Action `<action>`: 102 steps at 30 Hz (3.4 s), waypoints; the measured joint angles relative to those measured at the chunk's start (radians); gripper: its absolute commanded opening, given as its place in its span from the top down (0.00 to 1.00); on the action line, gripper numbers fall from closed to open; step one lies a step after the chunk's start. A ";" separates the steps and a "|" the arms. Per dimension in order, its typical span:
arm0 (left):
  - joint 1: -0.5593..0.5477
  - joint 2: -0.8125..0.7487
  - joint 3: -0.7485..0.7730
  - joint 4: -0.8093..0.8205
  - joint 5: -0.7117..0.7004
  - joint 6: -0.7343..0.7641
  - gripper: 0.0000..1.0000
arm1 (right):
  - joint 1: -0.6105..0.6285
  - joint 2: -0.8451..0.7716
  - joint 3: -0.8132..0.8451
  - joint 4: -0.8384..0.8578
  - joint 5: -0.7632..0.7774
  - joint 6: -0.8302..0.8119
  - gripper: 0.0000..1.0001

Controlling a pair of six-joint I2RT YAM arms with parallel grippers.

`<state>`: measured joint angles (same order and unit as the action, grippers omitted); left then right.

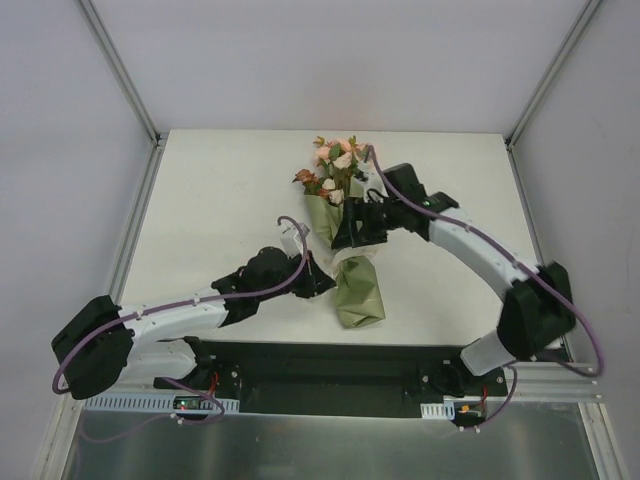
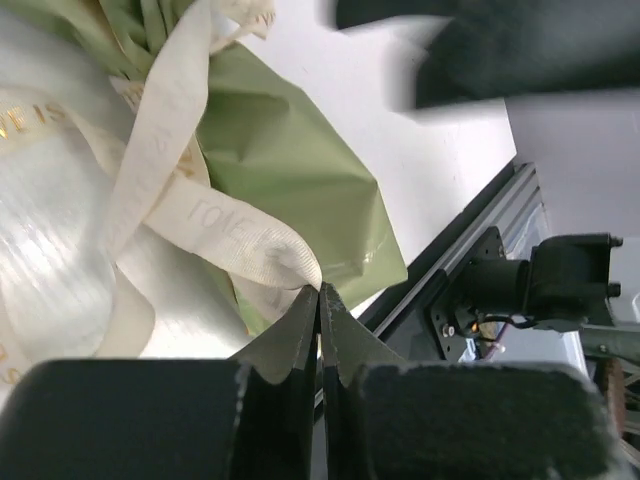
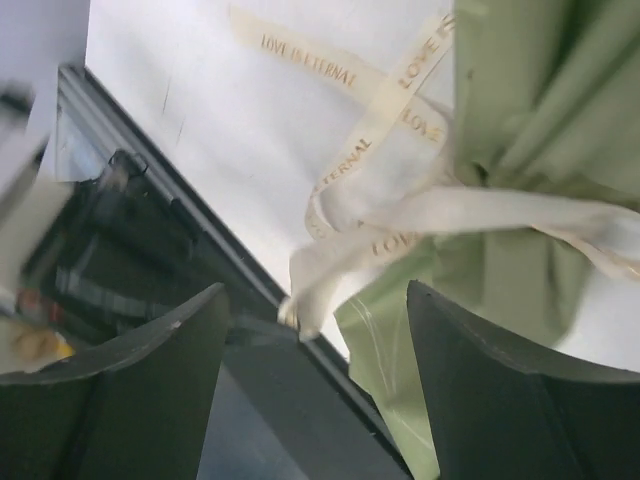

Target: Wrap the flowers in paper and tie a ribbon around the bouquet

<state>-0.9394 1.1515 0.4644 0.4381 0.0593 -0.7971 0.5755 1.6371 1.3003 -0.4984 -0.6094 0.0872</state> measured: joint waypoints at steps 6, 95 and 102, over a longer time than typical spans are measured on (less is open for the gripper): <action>0.198 0.114 0.152 -0.127 0.232 0.000 1.00 | 0.144 -0.528 -0.366 0.198 0.272 -0.060 0.18; 0.500 0.556 0.548 -0.601 0.751 0.212 1.00 | 0.199 -0.443 -0.577 -0.288 1.111 0.544 0.31; 0.493 0.554 0.548 -0.600 0.752 0.211 1.00 | 0.128 -0.625 -0.576 -0.058 0.870 0.095 0.45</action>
<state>-0.4465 1.7054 1.0126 -0.1616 0.8108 -0.5865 0.7036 1.0119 0.7238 -0.5568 0.2604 0.1822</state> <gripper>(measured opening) 0.003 0.660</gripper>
